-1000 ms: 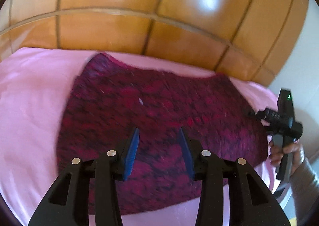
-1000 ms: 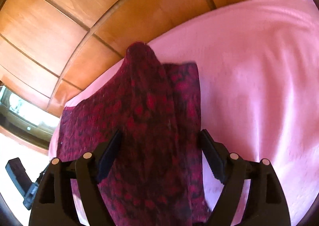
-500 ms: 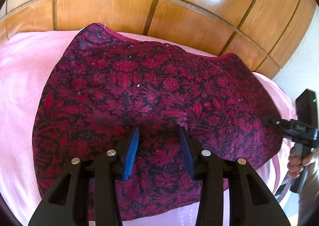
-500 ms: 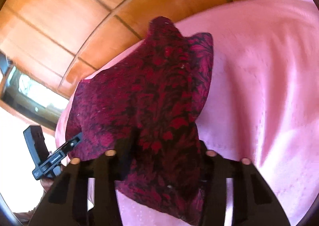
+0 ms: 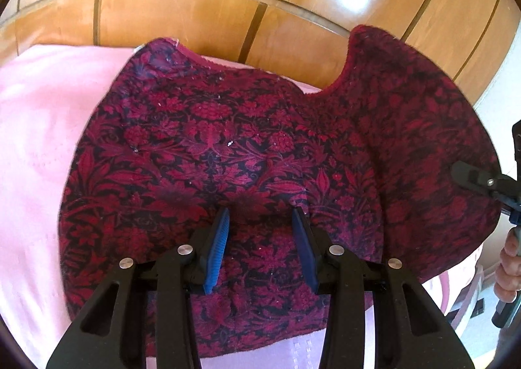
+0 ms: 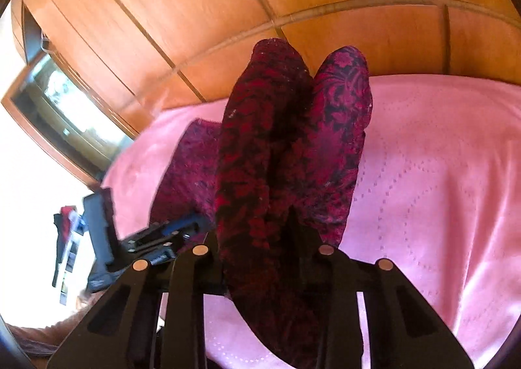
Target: Fold small clothes
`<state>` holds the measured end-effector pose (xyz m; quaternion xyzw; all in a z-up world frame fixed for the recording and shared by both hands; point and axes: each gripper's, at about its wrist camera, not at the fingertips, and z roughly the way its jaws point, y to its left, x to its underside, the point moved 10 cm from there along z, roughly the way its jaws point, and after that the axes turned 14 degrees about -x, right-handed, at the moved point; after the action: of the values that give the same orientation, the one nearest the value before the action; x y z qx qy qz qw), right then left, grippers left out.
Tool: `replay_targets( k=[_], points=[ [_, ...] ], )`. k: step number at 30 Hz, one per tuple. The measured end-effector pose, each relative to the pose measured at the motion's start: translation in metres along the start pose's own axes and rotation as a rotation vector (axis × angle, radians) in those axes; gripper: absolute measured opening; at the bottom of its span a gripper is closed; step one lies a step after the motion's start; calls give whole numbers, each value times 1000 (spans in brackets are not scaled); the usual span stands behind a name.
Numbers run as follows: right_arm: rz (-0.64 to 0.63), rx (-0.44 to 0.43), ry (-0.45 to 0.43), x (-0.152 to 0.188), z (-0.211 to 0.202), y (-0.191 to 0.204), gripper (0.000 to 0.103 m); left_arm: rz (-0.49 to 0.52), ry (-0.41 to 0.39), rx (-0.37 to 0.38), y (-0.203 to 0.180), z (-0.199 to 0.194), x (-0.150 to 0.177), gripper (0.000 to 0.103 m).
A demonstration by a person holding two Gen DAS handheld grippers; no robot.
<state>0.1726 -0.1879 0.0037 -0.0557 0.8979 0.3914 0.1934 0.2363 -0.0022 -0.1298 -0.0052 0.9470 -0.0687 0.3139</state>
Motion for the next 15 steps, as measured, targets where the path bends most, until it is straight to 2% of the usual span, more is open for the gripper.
replay_targets(
  k=[7, 8, 15],
  points=[
    [2, 57, -1, -2, 9, 6, 27, 0, -56, -49, 6, -25, 6, 40],
    [-1, 59, 1, -3, 0, 0, 27, -5, -60, -49, 7, -27, 6, 40],
    [-26, 92, 12, -8, 14, 12, 26, -47, -67, -23, 20, -43, 2, 40]
  ],
)
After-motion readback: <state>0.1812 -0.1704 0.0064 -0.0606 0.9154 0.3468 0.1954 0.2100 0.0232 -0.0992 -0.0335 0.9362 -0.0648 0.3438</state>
